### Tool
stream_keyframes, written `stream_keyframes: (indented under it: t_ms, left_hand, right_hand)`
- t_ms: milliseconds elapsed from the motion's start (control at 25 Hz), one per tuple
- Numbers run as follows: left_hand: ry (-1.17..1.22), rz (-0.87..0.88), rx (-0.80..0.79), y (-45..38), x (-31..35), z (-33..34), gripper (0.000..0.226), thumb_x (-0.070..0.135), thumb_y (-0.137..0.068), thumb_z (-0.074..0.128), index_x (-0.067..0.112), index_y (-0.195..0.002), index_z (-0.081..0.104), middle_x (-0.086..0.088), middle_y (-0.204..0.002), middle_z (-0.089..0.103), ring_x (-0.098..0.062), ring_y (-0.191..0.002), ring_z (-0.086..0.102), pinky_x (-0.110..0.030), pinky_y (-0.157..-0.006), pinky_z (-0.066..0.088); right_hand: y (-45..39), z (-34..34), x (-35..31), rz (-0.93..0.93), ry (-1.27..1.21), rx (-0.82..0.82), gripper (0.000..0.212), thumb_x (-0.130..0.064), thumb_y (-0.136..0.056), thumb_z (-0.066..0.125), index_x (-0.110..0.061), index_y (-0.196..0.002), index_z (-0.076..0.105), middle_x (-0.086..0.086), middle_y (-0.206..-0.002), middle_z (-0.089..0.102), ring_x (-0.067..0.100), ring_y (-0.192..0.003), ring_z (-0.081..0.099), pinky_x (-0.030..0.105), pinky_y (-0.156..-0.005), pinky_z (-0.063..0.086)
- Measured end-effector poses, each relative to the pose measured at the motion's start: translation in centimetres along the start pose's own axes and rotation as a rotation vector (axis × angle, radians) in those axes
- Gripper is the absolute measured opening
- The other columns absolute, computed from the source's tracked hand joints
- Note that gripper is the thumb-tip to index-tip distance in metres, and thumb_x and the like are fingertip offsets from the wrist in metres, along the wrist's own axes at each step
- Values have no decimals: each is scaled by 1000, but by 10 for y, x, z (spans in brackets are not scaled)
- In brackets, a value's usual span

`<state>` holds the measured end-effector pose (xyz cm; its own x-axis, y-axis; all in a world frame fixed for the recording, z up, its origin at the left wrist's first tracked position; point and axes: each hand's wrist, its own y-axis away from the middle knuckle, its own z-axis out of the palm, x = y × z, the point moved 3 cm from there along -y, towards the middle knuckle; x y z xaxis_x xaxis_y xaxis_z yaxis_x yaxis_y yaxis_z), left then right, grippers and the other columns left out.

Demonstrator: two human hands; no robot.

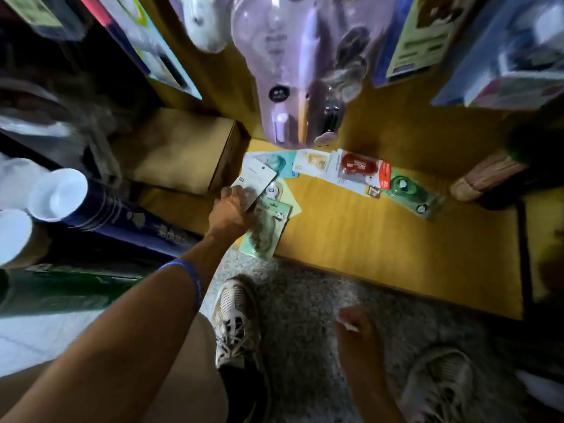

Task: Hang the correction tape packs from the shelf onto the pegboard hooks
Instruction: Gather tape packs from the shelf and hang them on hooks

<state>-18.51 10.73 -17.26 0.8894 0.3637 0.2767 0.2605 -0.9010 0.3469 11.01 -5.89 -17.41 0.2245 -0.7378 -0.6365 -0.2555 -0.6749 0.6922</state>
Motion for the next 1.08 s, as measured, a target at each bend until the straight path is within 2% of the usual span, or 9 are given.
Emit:
stream_keyframes:
  t_ms: [120, 240, 320, 400, 520, 640, 760, 880, 1080]
  left_hand:
    - [-26, 14, -85, -5, 0, 7, 85, 57, -85, 37, 6, -151, 25, -21, -156, 26, -41, -139, 33, -47, -104, 38]
    - [-47, 32, -54, 0, 3, 2, 82, 60, -85, 23, 5, -145, 35, -22, -144, 45, -42, -123, 50, -44, -94, 43]
    - [-7, -22, -30, 14, 12, 0, 61, 54, -93, 36, 9, -133, 46, -19, -125, 60, -40, -110, 59, -42, -85, 46]
    - [167, -135, -58, 34, 24, 6, 46, 30, -93, 59, 6, -130, 47, -17, -121, 60, -36, -112, 58, -41, -88, 45]
    - [487, -229, -148, 52, 19, 21, 45, 14, -89, 63, 6, -130, 47, -13, -119, 59, -32, -108, 58, -39, -90, 47]
    - [955, -398, -239, 57, -1, 24, 30, 1, -91, 57, 7, -120, 53, -2, -91, 60, -15, -77, 59, -28, -66, 51]
    - [1256, -502, -301, 70, 8, 30, 11, 3, -77, 62, 6, -87, 66, 2, -65, 67, -11, -60, 59, -19, -55, 47]
    - [1348, -410, -432, 73, 43, 41, 35, 9, -51, 59, 4, -85, 67, -5, -70, 68, -21, -62, 59, -20, -58, 49]
    - [1321, -382, -424, 69, 93, 59, 20, 13, -61, 66, 9, -80, 62, -5, -65, 59, -21, -58, 51, -27, -59, 41]
  right_hand:
    - [-12, 30, -10, 170, 15, -173, 10, -9, -89, 65, -16, -95, 62, 3, -95, 63, 25, -87, 59, 51, -89, 52]
    - [-22, 67, -32, 291, -88, -233, 25, -12, -87, 69, -6, -108, 58, 7, -96, 60, 21, -87, 57, 43, -88, 50]
    - [-30, 96, -45, 339, -221, -277, 40, -22, -83, 75, -12, -115, 54, 6, -102, 60, 23, -96, 59, 44, -87, 53]
    - [-38, 124, -58, 414, -389, -321, 43, -26, -79, 78, -16, -116, 58, 5, -104, 62, 20, -92, 60, 41, -80, 58]
    - [-46, 148, -69, 473, -504, -280, 28, -25, -83, 75, -9, -104, 66, 7, -83, 63, 15, -65, 56, 27, -57, 48]
    - [-36, 145, -65, 389, -467, -191, 21, -27, -84, 75, -10, -95, 68, 3, -72, 62, 13, -59, 53, 25, -51, 40]
    - [-21, 121, -58, 349, -760, -215, 20, -23, -92, 63, -12, -108, 67, 4, -91, 69, 17, -80, 61, 33, -72, 47]
    - [-13, 88, -54, 336, -1021, -263, 20, -15, -95, 53, -14, -112, 64, 8, -110, 69, 25, -106, 61, 47, -100, 40]
    - [-33, 40, -46, 264, -1195, -121, 35, -18, -92, 54, -12, -126, 61, 11, -116, 68, 32, -119, 59, 51, -107, 40]
